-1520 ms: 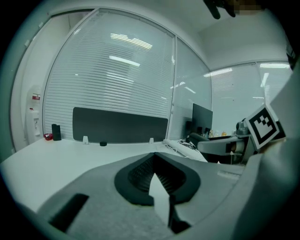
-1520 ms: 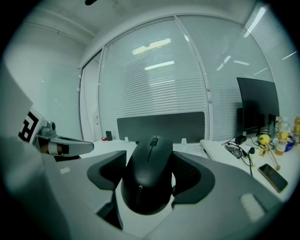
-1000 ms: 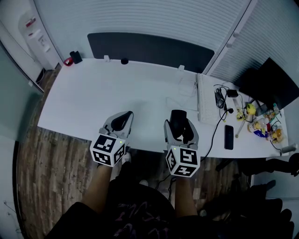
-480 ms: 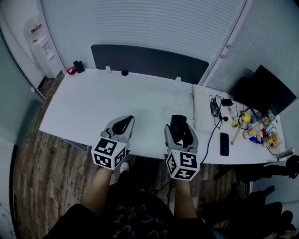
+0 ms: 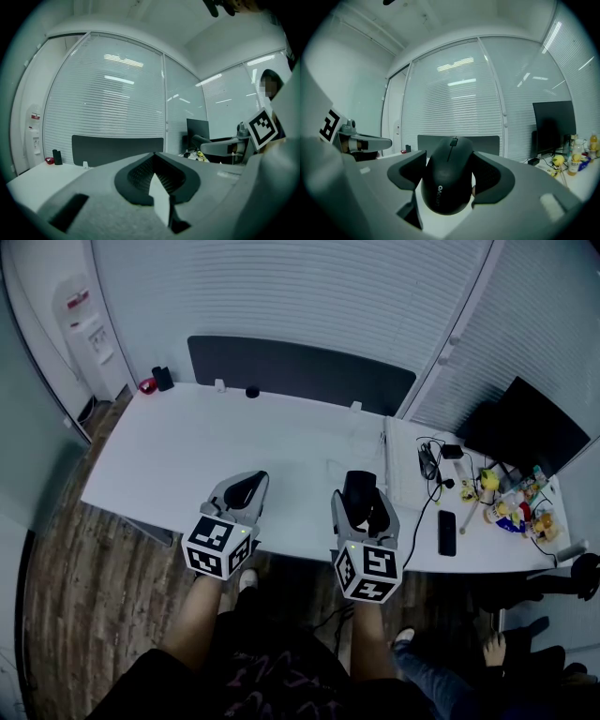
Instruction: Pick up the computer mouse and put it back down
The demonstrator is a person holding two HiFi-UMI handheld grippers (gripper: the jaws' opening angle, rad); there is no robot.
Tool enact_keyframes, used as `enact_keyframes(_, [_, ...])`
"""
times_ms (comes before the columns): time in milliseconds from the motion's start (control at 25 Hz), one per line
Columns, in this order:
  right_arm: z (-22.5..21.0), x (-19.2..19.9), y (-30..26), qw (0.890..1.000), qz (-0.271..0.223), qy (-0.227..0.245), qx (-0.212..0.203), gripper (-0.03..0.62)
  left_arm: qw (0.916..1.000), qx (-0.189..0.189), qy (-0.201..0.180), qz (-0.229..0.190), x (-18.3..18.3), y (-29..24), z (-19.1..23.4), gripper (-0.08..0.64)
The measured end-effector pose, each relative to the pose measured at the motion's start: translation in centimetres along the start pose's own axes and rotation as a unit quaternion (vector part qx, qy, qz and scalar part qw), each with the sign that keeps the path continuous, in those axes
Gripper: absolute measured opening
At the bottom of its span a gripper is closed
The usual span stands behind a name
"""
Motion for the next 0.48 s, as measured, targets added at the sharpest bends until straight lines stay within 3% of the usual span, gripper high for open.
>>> enact_keyframes(480, [-0.7,-1.1,0.4,1.0,-0.012,0.005,0.006,0.319,1.0,0.0,0.001,-0.005,-0.3,0.1,0.0,0.0])
Point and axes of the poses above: the fingertips, and each gripper's own axes: y backward along the fingers, z to its left, x out of its underside, the point moved 4 cm from there along y, backward along the fingers, and after that the axes turned 4 degrees about -x, right-handed, at the moved point
